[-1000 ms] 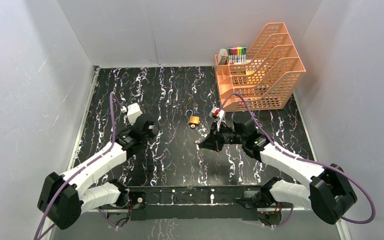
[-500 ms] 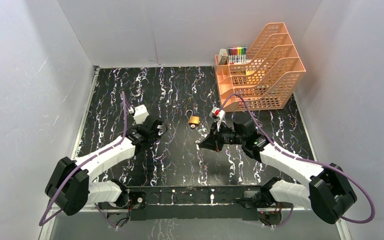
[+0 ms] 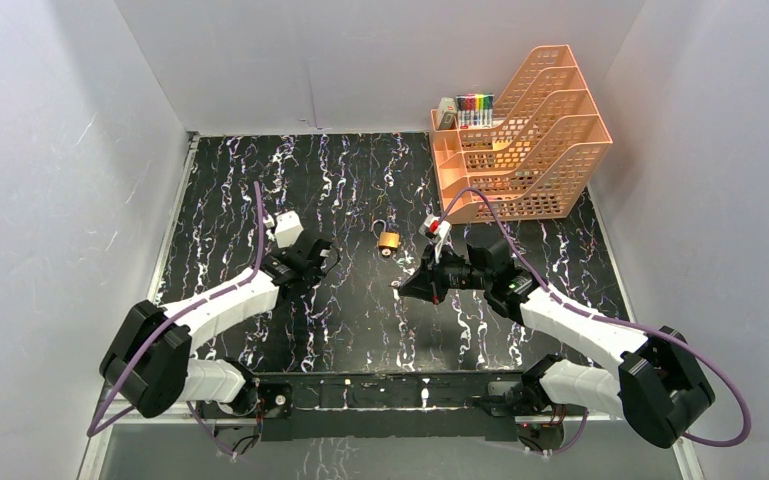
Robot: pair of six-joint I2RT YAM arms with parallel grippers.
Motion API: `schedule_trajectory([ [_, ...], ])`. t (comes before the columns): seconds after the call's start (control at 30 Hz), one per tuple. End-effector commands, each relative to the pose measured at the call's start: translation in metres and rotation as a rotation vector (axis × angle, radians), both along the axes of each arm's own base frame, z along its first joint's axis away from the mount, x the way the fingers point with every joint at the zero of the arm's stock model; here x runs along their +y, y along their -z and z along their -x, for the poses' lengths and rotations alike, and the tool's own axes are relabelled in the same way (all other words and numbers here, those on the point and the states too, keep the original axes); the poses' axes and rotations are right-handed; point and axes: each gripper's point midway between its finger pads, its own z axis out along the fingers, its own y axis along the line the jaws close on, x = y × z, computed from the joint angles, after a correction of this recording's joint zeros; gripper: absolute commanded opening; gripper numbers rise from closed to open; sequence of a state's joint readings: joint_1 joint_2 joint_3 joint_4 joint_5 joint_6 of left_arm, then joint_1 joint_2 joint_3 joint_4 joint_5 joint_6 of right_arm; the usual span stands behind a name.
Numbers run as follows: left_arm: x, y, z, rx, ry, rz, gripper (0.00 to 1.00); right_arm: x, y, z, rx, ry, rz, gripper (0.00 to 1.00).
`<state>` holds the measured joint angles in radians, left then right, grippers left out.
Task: Lock with the key
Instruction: Place the lock at the center of the board.
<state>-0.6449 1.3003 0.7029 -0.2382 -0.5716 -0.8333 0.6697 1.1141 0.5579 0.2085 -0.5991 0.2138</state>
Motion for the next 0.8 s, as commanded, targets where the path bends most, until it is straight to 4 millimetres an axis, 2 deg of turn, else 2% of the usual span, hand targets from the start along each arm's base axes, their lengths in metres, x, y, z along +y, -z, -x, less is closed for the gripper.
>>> schedule_trajectory([
  [0.0, -0.0065, -0.0174, -0.0124, -0.051, -0.004, 0.012, 0.0, 0.001, -0.006, -0.0013, -0.043, 0.0, -0.02, 0.0],
  [0.53, -0.0103, -0.015, -0.0147, -0.03, 0.026, -0.008, 0.01, 0.0012, -0.0038, -0.0011, -0.038, -0.004, -0.011, 0.0],
  [0.77, -0.0123, -0.0181, -0.0158, -0.03, 0.043, -0.012, 0.19, 0.0007, -0.0049, -0.0012, -0.039, -0.003, -0.009, 0.0],
])
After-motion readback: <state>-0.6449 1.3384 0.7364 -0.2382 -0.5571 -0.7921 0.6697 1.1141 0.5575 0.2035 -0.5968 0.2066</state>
